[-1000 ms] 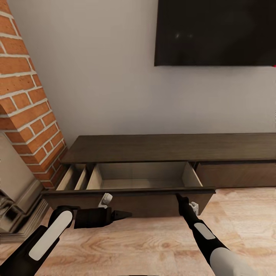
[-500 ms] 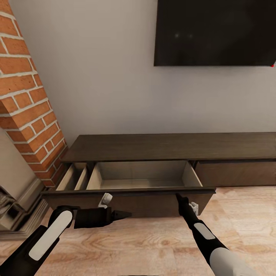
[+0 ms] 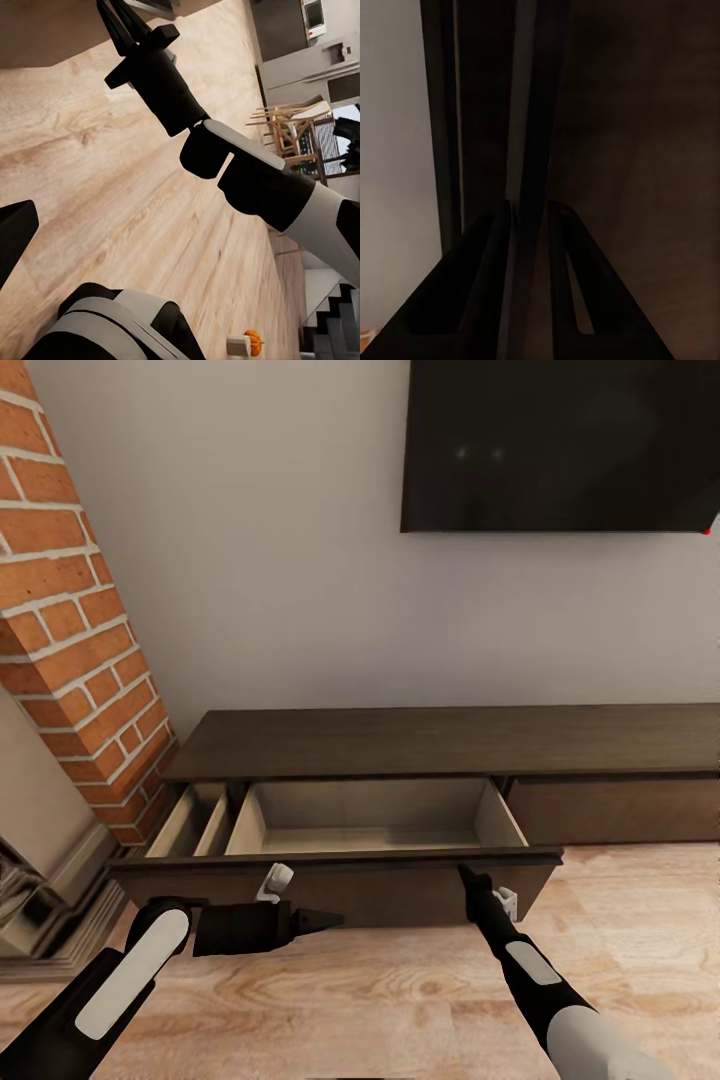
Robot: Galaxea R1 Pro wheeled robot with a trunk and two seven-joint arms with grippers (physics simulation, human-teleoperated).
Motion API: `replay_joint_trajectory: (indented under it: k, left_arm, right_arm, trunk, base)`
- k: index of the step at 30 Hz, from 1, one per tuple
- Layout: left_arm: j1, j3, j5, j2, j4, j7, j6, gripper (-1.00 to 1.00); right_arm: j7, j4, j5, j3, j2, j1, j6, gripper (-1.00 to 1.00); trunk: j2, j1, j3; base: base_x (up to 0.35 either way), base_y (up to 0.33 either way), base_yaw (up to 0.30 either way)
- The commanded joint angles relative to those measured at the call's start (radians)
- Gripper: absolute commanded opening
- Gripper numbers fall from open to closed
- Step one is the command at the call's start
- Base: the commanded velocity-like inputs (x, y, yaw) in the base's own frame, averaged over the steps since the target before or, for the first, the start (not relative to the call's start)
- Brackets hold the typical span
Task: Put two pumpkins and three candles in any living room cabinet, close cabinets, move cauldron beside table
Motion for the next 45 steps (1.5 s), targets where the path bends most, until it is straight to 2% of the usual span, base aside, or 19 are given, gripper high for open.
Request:
replay_joint_trajectory:
  k: [1, 45]
  left_arm:
    - [-0.001, -0.001, -0.005, 0.0, 0.001, -0.007, 0.001, 1.0]
    - [-0.001, -0.005, -0.005, -0.001, 0.001, -0.007, 0.001, 1.0]
  right_arm:
    - [0.005, 0.0, 0.0, 0.018, 0.009, 0.0, 0.011, -1.0]
    - [0.002, 0.007, -0.004, 0.018, 0.006, 0.0, 0.013, -1.0]
  trunk:
    - [0.0, 0.0, -0.001]
    - [0.0, 0.0, -0.001]
  base:
    - [-0.011, 0.0, 0.0]
    - [-0.022, 0.0, 0.0]
